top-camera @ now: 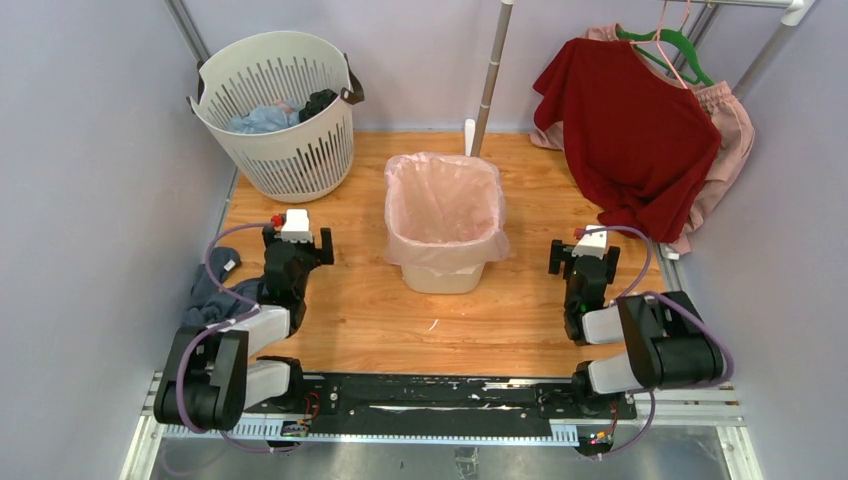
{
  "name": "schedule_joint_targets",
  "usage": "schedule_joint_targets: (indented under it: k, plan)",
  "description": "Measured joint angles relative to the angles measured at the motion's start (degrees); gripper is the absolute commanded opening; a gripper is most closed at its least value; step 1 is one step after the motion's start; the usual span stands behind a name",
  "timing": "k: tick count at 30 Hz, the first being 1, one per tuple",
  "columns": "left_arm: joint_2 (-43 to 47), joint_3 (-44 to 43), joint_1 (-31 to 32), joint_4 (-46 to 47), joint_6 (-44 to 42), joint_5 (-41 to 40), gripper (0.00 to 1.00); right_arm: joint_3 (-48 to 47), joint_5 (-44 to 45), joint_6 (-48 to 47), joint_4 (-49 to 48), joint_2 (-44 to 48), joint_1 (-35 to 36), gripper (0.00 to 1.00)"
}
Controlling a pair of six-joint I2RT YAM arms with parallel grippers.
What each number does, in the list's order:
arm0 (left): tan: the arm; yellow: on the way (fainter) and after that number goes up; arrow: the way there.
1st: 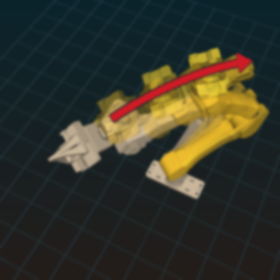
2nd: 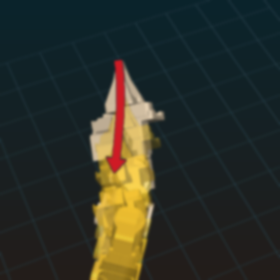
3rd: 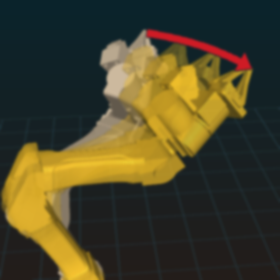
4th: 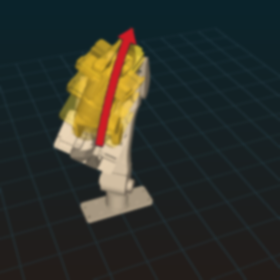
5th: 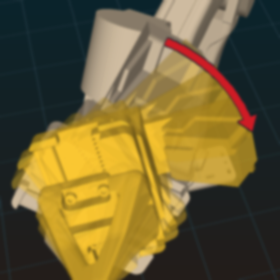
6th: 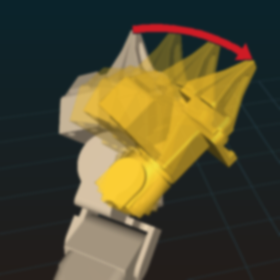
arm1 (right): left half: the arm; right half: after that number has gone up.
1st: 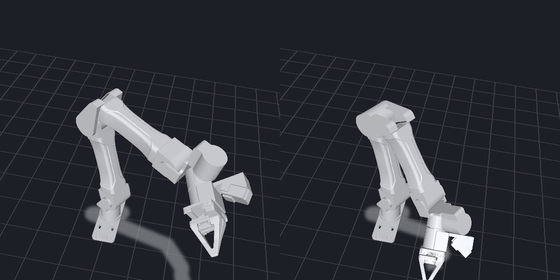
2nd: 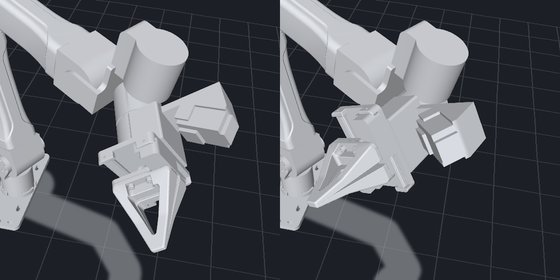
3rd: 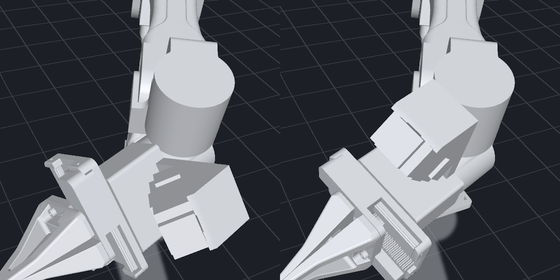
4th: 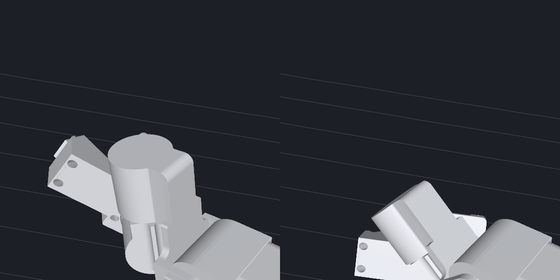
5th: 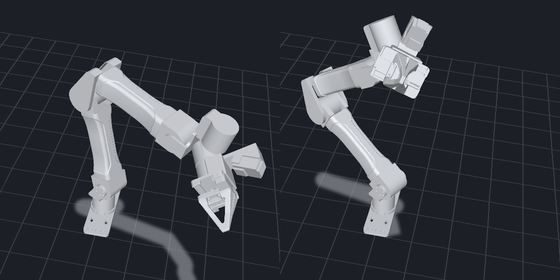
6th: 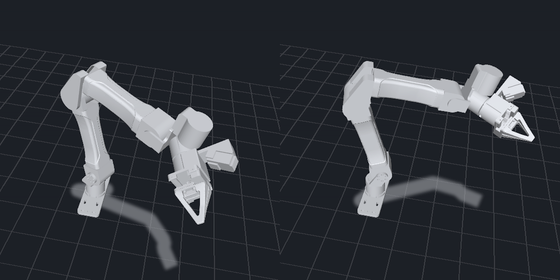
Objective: Put the trash bags into the trash bin
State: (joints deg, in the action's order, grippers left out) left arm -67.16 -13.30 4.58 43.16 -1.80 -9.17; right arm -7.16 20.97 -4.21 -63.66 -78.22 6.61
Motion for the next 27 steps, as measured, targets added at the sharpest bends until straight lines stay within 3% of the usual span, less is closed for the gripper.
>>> schedule_joint_targets:
  k: [3, 11, 27]
  plan:
    - [-3.06, 2.16, 0.00, 4.00, -0.79, 1.66, 1.00, 0.46, -0.22, -0.68, -3.02, -3.80, 0.00, 0.98]
    - [-10.12, 1.70, 0.00, 11.21, -2.23, 4.94, 1.00, -5.55, -3.32, -1.49, 3.56, -1.99, -0.04, 0.98]
    - [-10.58, 1.70, 0.00, 13.81, -2.08, 3.58, 1.00, -5.55, -4.37, -1.57, 6.73, -1.88, -0.04, 0.98]
